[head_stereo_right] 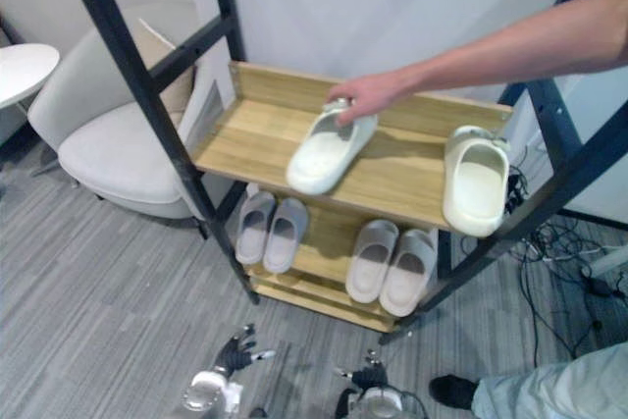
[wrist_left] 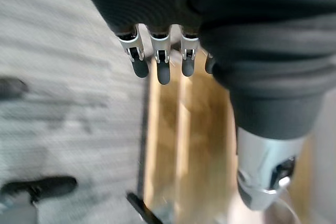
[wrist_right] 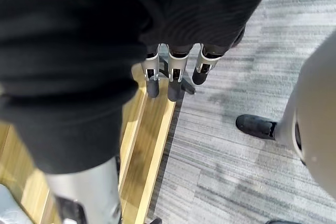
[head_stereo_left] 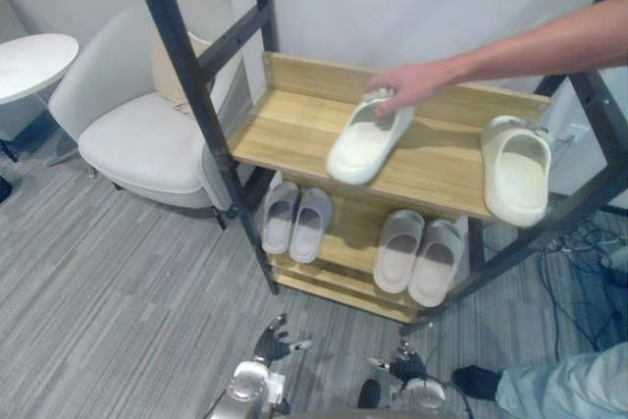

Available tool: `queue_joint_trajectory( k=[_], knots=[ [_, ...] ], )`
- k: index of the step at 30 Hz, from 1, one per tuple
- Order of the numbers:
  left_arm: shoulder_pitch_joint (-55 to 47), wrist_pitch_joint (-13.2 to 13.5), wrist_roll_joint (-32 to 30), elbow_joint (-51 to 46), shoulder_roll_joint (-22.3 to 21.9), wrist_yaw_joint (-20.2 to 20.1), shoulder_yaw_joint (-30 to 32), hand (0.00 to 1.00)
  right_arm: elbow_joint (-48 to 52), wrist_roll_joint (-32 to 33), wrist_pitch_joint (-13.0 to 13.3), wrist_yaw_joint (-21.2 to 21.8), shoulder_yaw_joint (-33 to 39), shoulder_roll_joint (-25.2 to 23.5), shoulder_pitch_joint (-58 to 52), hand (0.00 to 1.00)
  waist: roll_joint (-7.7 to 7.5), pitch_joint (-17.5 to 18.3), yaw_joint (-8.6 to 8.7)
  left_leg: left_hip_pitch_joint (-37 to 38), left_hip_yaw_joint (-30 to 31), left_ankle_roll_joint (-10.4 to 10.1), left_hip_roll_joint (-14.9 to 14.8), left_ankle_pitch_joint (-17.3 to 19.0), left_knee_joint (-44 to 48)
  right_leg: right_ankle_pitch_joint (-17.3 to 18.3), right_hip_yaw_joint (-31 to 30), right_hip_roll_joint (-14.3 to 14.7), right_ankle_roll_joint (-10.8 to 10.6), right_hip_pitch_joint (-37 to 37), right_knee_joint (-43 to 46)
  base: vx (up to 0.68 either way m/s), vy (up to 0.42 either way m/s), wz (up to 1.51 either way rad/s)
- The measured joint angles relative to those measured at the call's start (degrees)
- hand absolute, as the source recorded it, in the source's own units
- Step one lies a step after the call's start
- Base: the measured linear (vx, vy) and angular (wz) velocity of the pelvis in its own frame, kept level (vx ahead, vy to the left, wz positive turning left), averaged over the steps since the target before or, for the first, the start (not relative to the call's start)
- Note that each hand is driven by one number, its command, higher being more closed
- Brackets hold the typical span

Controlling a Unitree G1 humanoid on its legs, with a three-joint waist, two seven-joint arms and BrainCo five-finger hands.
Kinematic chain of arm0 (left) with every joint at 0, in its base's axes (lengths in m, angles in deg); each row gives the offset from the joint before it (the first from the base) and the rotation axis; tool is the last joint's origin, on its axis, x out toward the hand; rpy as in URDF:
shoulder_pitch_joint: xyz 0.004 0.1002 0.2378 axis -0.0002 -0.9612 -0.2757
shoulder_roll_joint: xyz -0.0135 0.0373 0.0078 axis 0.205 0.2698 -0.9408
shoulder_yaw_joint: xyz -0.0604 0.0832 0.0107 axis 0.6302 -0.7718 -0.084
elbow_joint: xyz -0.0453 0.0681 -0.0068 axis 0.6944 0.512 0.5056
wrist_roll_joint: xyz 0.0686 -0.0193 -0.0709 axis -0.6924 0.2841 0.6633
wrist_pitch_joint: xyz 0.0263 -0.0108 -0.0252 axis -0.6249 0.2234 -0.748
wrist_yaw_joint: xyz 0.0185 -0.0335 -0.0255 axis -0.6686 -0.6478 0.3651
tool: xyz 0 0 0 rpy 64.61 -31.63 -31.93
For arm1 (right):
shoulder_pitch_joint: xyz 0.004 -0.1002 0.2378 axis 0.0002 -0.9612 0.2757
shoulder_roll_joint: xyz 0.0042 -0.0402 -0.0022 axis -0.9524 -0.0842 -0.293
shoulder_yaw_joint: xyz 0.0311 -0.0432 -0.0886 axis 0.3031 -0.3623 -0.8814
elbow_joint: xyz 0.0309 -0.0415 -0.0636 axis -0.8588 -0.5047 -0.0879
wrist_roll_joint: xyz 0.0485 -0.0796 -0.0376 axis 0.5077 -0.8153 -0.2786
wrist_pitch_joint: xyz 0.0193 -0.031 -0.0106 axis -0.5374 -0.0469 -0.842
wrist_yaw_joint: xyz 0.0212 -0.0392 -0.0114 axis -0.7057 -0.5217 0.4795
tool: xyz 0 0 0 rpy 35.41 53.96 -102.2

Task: Organize the slippers on the shoe rack

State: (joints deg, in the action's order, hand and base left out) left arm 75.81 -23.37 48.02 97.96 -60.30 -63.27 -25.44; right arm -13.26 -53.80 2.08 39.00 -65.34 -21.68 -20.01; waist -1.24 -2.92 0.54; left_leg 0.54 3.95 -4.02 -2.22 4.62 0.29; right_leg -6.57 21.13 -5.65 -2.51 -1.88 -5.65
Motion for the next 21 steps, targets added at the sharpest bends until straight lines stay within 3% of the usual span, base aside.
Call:
queue_joint_trajectory(
  k=[7,21],
  knots=[
    [-0.70,-1.23,-4.53,4.47,-0.69,2.35,3.80,0.00,-0.06,-0.01,0.20,-0.05,0.52,-0.04,-0.09,0.00,-0.25,-0.23,-0.01,0.76,-0.88,-0.10,-0.23,0.57,-0.02,0.23,-1.12,0.22,-0.20,0.30,0.00,0.00,0.013,-0.06],
    [0.29,-1.30,-7.27,6.66,-1.94,2.41,6.36,0.00,-2.32,-0.06,0.48,-0.04,1.91,0.15,1.27,0.00,0.38,-0.54,0.06,1.72,-2.60,-0.36,-1.11,1.73,-0.07,1.19,-2.67,1.32,0.00,0.31,0.01,0.04,0.010,-0.07]
  ],
)
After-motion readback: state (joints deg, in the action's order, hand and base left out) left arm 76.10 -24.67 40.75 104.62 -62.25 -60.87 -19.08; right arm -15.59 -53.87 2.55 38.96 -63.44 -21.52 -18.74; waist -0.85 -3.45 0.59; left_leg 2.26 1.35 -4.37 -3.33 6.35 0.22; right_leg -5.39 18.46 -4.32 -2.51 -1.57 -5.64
